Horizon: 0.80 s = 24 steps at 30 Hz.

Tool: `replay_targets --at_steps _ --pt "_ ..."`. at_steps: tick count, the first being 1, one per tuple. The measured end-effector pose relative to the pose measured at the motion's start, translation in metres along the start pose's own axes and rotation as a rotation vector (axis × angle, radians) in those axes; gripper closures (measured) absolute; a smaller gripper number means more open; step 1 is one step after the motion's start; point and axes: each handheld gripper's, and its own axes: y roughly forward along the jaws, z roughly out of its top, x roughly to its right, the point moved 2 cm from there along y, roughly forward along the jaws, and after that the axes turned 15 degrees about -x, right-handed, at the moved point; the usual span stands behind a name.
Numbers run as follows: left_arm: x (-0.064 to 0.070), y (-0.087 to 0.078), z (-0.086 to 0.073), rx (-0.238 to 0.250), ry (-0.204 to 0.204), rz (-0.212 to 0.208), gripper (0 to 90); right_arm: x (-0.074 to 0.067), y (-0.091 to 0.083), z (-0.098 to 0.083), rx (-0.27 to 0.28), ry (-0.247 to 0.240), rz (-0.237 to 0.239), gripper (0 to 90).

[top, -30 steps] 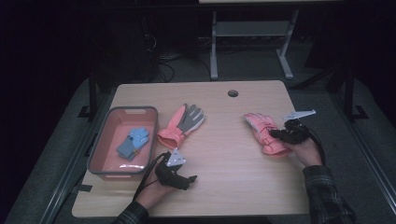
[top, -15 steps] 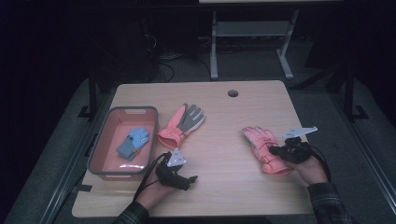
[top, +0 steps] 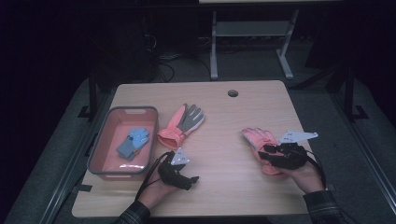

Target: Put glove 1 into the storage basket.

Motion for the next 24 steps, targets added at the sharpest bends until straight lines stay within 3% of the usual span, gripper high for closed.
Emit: replay_targets --at_steps 4,8,13,14,20,24 --pt "-0.002 -0.004 0.005 -0.005 -0.032 -0.024 23.7 -0.021 0.01 0.0 0.01 -0.051 -0.005 45.2" --pt "-0.005 -0.005 0.013 -0.008 -0.038 -0.024 34.2 -0.037 0.023 0.0 -0.013 -0.088 0.001 37.8" --pt "-0.006 -0.006 0.019 -0.015 -0.06 -0.021 45.3 -0.046 0.035 -0.002 -0.027 -0.09 0.03 33.2" --pt "-0.007 -0.005 0.021 -0.02 -0.073 -0.018 51.5 -0.05 0.042 -0.003 -0.029 -0.1 0.044 29.0" --pt "-0.011 -0.01 0.032 -0.014 -0.108 -0.003 86.8 -0.054 0.056 -0.008 -0.041 -0.117 0.027 24.4" --pt "-0.018 -0.017 0.043 0.003 -0.121 0.029 89.7 -0.057 0.058 -0.008 -0.023 -0.122 0.022 19.9"
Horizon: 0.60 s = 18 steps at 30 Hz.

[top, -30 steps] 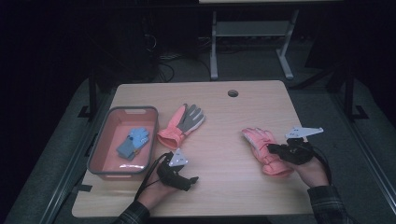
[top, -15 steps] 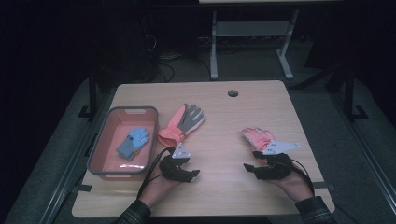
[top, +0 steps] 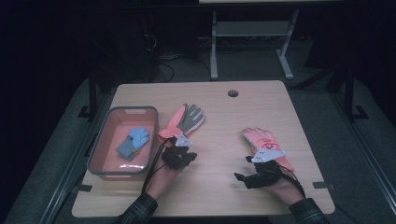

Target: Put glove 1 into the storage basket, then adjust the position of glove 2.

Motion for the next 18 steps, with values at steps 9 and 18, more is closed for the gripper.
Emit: replay_targets --at_steps 9,18 --pt "-0.023 0.003 0.032 0.03 -0.093 0.036 89.6 -0.01 0.006 -0.002 -0.009 -0.017 0.011 17.2" --pt "-0.054 0.009 0.065 0.036 -0.13 0.131 89.7 -0.013 0.011 -0.003 -0.014 -0.048 0.013 16.5"
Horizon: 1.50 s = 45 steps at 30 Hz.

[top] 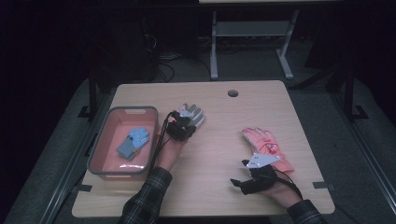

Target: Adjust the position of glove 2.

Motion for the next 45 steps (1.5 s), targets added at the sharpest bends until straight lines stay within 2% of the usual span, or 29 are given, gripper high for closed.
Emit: replay_targets --at_steps 2,5,7,9,12,14,16,18,20,25,30,40,45 --pt "-0.006 0.004 0.007 -0.004 -0.004 0.025 89.7 -0.001 0.002 0.0 -0.003 -0.005 0.002 16.4" --pt "-0.016 0.008 0.013 -0.003 -0.031 0.035 89.7 -0.004 0.005 0.0 -0.008 -0.01 0.014 15.8" --pt "-0.022 0.01 0.015 0.006 -0.064 0.024 89.6 -0.005 0.006 0.0 -0.012 -0.015 0.013 15.9" --pt "-0.028 0.014 0.018 0.0 -0.075 0.041 89.7 -0.004 0.006 0.0 -0.017 -0.016 0.023 15.9" --pt "-0.037 0.021 0.02 -0.029 -0.096 0.059 89.7 -0.004 0.007 0.0 -0.02 -0.019 0.026 15.9" --pt "-0.041 0.027 0.019 -0.036 -0.105 0.053 89.6 -0.005 0.007 0.0 -0.02 -0.022 0.028 15.9" --pt "-0.041 0.034 0.018 -0.066 -0.105 0.07 89.7 -0.005 0.007 0.0 -0.02 -0.02 0.031 15.9" --pt "-0.04 0.038 0.017 -0.083 -0.112 0.069 89.7 -0.005 0.008 0.0 -0.024 -0.023 0.027 15.9" --pt "-0.038 0.041 0.017 -0.102 -0.095 0.074 89.8 -0.005 0.008 0.0 -0.028 -0.025 0.029 15.9" --pt "-0.032 0.044 0.016 -0.122 -0.077 0.04 89.9 -0.005 0.009 0.0 -0.033 -0.032 0.031 15.9" --pt "-0.018 0.042 0.016 -0.135 -0.037 -0.008 89.9 -0.006 0.01 0.0 -0.039 -0.038 0.037 15.9" --pt "0.017 0.039 0.013 -0.139 0.012 -0.094 89.9 -0.007 0.012 0.0 -0.047 -0.046 0.039 15.8" --pt "0.036 0.036 0.01 -0.157 0.048 -0.122 89.9 -0.008 0.012 0.0 -0.047 -0.048 0.036 15.8"
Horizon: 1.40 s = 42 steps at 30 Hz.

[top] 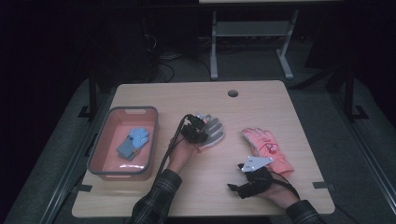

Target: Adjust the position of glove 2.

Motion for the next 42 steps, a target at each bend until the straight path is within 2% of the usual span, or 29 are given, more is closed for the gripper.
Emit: replay_targets --at_steps 2,4,9,12,15,18,21,23,28,31,36,42 --pt "0.007 -0.001 -0.001 -0.012 0.01 -0.027 89.9 0.0 0.0 0.0 0.001 -0.001 0.001 15.9" --pt "0.01 -0.002 -0.001 -0.03 0.028 -0.028 89.9 0.0 0.0 0.0 0.004 -0.001 0.004 15.9" --pt "0.007 -0.015 -0.001 0.006 0.036 -0.066 89.8 0.0 0.0 0.0 0.002 -0.002 0.005 15.9" --pt "0.002 -0.024 -0.003 0.043 0.011 -0.053 89.8 0.001 0.0 0.0 0.003 -0.005 0.006 15.9" --pt "-0.009 -0.038 -0.007 0.087 -0.014 -0.027 89.8 0.0 0.0 0.0 0.006 -0.007 0.005 15.9" --pt "-0.022 -0.047 -0.01 0.108 -0.044 0.012 89.8 0.0 0.0 0.0 0.004 -0.001 0.007 15.9" --pt "-0.032 -0.047 -0.011 0.108 -0.076 0.048 89.8 0.0 0.0 0.0 0.003 -0.002 0.007 15.9" --pt "-0.036 -0.04 -0.011 0.083 -0.089 0.079 89.8 0.0 0.0 0.0 0.004 -0.005 0.006 15.9" --pt "-0.039 -0.021 -0.012 0.018 -0.1 0.104 89.8 0.001 0.0 -0.001 0.002 -0.007 0.006 15.9" --pt "-0.039 -0.019 -0.014 0.003 -0.097 0.099 89.8 0.001 0.0 -0.001 0.001 -0.007 0.008 15.9" --pt "-0.031 -0.019 -0.019 -0.013 -0.078 0.055 89.7 0.001 0.0 -0.001 0.002 -0.008 0.009 16.0" --pt "-0.02 -0.02 -0.032 -0.041 -0.033 0.029 89.8 0.0 -0.001 -0.001 0.0 -0.01 0.006 15.9"
